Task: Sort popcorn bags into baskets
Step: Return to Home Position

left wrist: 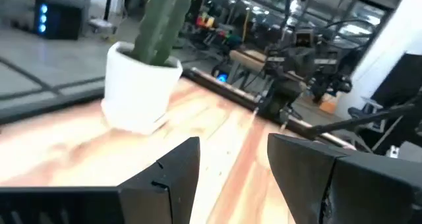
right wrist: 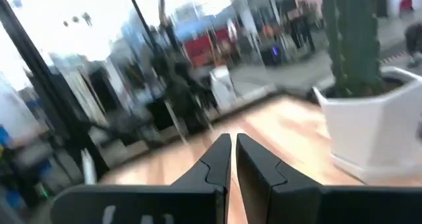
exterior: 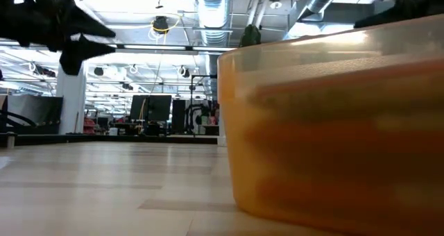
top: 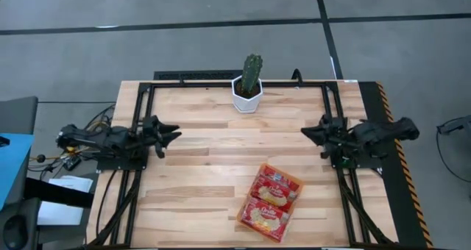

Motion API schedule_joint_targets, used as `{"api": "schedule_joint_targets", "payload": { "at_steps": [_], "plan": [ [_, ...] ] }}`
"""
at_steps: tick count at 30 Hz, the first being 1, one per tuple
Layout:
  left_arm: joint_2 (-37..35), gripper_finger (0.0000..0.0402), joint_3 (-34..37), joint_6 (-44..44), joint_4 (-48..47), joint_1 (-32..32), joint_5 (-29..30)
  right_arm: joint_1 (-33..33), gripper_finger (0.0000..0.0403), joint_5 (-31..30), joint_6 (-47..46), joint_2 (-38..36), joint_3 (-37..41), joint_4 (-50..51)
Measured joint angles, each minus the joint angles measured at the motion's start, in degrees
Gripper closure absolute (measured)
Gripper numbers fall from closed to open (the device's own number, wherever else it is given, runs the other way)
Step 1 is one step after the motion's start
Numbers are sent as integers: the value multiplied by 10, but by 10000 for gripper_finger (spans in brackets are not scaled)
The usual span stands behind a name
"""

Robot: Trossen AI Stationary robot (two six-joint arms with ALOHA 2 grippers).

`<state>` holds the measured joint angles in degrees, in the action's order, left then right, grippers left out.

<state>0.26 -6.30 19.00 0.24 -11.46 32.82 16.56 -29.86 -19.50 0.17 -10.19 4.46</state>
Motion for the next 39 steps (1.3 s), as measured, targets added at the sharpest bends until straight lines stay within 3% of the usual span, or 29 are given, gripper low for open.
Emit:
{"api": "schedule_joint_targets", "payload": {
  "at_steps": [3,7,39],
  "plan": [
    [-2,233,25,20,10,0,11,-3,351,-1,-10,0,52,-90],
    [3,233,46,44,12,0,6,-7,351,-3,-13,1,97,-139],
    [8,233,46,53,9,0,19,-9,351,28,0,2,97,-86]
  ]
}}
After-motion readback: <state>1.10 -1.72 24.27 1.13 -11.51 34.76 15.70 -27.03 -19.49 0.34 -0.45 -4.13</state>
